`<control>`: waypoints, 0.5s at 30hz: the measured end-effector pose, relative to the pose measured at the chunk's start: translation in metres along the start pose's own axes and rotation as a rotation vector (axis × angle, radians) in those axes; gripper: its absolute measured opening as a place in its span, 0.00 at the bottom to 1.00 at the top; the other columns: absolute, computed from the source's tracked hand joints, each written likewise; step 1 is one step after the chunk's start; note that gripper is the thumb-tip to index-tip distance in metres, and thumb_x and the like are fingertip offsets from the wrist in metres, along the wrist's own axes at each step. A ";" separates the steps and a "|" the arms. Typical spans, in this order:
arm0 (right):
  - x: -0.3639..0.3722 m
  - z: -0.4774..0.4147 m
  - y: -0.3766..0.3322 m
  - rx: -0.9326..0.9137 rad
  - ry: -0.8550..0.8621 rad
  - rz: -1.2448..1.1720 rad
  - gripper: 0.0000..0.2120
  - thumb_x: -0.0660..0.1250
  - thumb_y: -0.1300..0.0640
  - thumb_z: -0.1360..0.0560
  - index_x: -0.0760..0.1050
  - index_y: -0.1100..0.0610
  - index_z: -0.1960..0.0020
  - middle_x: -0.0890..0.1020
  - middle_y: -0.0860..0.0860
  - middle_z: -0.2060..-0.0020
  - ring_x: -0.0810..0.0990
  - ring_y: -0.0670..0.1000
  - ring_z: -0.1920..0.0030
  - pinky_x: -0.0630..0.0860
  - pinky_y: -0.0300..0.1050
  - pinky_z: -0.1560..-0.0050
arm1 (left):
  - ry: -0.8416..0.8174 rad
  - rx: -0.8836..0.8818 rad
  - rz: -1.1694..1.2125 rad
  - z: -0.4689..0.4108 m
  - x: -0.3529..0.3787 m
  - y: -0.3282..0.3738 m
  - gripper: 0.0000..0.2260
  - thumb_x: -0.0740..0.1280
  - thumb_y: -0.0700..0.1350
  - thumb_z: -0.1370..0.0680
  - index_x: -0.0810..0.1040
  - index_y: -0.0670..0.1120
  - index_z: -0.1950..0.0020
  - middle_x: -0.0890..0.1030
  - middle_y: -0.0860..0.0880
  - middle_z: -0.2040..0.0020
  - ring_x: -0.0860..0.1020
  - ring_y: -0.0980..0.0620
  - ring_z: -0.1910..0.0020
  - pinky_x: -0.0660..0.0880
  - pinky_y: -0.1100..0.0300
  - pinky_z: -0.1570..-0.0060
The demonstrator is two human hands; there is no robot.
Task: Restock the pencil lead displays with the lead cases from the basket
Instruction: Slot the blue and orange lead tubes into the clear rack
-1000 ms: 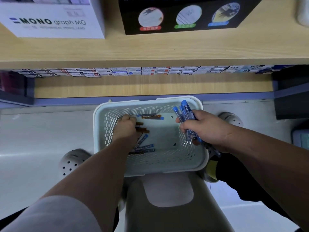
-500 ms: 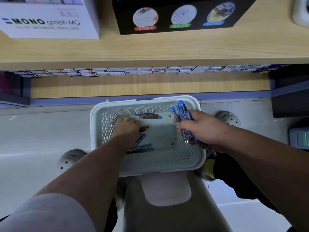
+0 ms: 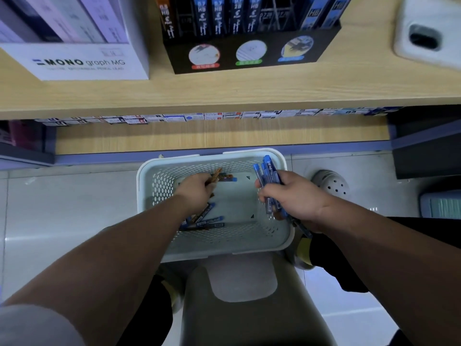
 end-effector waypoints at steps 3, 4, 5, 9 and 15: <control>0.000 0.011 -0.003 -0.012 -0.003 -0.049 0.06 0.65 0.60 0.22 0.79 0.53 0.48 0.80 0.52 0.61 0.73 0.54 0.63 0.70 0.45 0.67 | -0.051 0.044 0.140 0.019 -0.018 0.019 0.10 0.61 0.47 0.16 0.73 0.48 0.57 0.76 0.51 0.65 0.73 0.52 0.67 0.66 0.60 0.69; 0.000 0.016 -0.006 -0.017 -0.002 -0.068 0.06 0.65 0.60 0.23 0.79 0.53 0.48 0.80 0.52 0.62 0.73 0.55 0.63 0.70 0.45 0.67 | -0.074 0.053 0.168 0.026 -0.025 0.025 0.10 0.61 0.46 0.16 0.73 0.47 0.57 0.75 0.50 0.66 0.72 0.53 0.68 0.66 0.61 0.71; 0.001 0.020 -0.009 -0.021 0.003 -0.086 0.06 0.66 0.60 0.24 0.79 0.53 0.49 0.80 0.52 0.62 0.73 0.55 0.63 0.69 0.45 0.68 | -0.100 0.057 0.207 0.033 -0.032 0.031 0.10 0.61 0.46 0.16 0.73 0.46 0.57 0.74 0.50 0.67 0.71 0.53 0.70 0.66 0.62 0.72; 0.004 0.039 -0.027 -0.042 0.030 -0.125 0.07 0.67 0.59 0.27 0.79 0.54 0.50 0.79 0.54 0.60 0.73 0.54 0.64 0.69 0.44 0.69 | -0.205 0.058 0.417 0.063 -0.060 0.047 0.10 0.62 0.46 0.16 0.72 0.45 0.57 0.70 0.47 0.67 0.67 0.48 0.66 0.65 0.54 0.62; 0.004 0.072 -0.071 -0.109 0.033 -0.176 0.05 0.64 0.63 0.21 0.76 0.55 0.49 0.76 0.53 0.63 0.70 0.50 0.68 0.67 0.41 0.72 | -0.303 0.156 0.689 0.128 -0.101 0.088 0.08 0.61 0.43 0.16 0.74 0.42 0.52 0.70 0.43 0.62 0.67 0.51 0.71 0.62 0.55 0.68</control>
Point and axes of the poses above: each hand's wrist, its own z-axis away from the middle knuckle, its own x-axis out of the palm, y = z × x, the point moved 1 cm from there along -z, towards the middle knuckle
